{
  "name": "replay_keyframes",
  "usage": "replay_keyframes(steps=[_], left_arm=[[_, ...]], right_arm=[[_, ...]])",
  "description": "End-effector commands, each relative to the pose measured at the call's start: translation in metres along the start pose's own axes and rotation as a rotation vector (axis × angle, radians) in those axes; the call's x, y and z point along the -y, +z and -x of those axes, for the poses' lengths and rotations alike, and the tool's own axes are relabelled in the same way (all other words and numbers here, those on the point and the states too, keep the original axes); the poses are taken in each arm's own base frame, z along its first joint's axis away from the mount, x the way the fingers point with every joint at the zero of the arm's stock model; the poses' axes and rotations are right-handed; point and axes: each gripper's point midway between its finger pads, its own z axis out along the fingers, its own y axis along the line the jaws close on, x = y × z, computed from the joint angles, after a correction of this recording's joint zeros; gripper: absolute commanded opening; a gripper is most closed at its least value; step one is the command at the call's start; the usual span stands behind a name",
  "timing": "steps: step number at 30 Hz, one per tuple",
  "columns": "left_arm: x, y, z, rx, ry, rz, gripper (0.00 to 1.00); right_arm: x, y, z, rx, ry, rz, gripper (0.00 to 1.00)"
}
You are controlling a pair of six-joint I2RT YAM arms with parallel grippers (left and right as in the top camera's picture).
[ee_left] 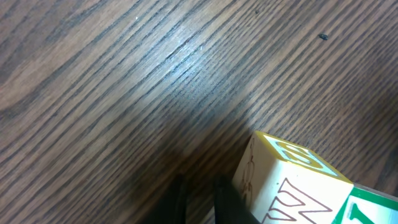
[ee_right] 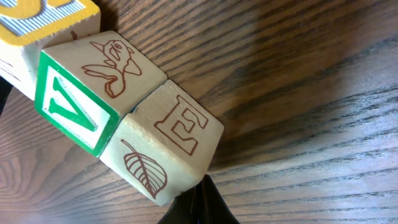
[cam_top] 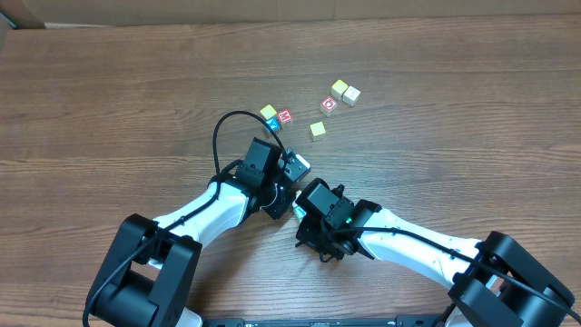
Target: Flip 3 blocks
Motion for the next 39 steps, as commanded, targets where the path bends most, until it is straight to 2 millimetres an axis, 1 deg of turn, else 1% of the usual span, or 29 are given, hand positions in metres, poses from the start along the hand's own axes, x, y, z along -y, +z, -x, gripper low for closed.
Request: replay_keyframes(steps=[1, 5, 10, 39], left_arm=[[0.0140, 0.0078, -0.0165, -0.043, -0.024, -0.069, 0.13], [0.0140, 0.0078, -0.0165, -0.044, -0.025, -0.068, 0.13], [0.0140, 0.0078, -0.0165, -0.044, -0.025, -0.068, 0.04], [0.0139, 0.0077, -0.0186, -0.053, -0.030, -0.067, 0.04]], right_arm=[[-0.0178, -0.0065, 0.0123, 0.055, -0.025, 0.045, 0.04], [-0.0177, -0.0065, 0.0133, 0.061, -0.024, 0.044, 0.04], [-0.0178, -0.0065, 0.0134, 0.061, -0.027, 0.044, 0.04], [-0.0173, -0.0066, 0.0147, 0.069, -0.047, 0.041, 0.04]])
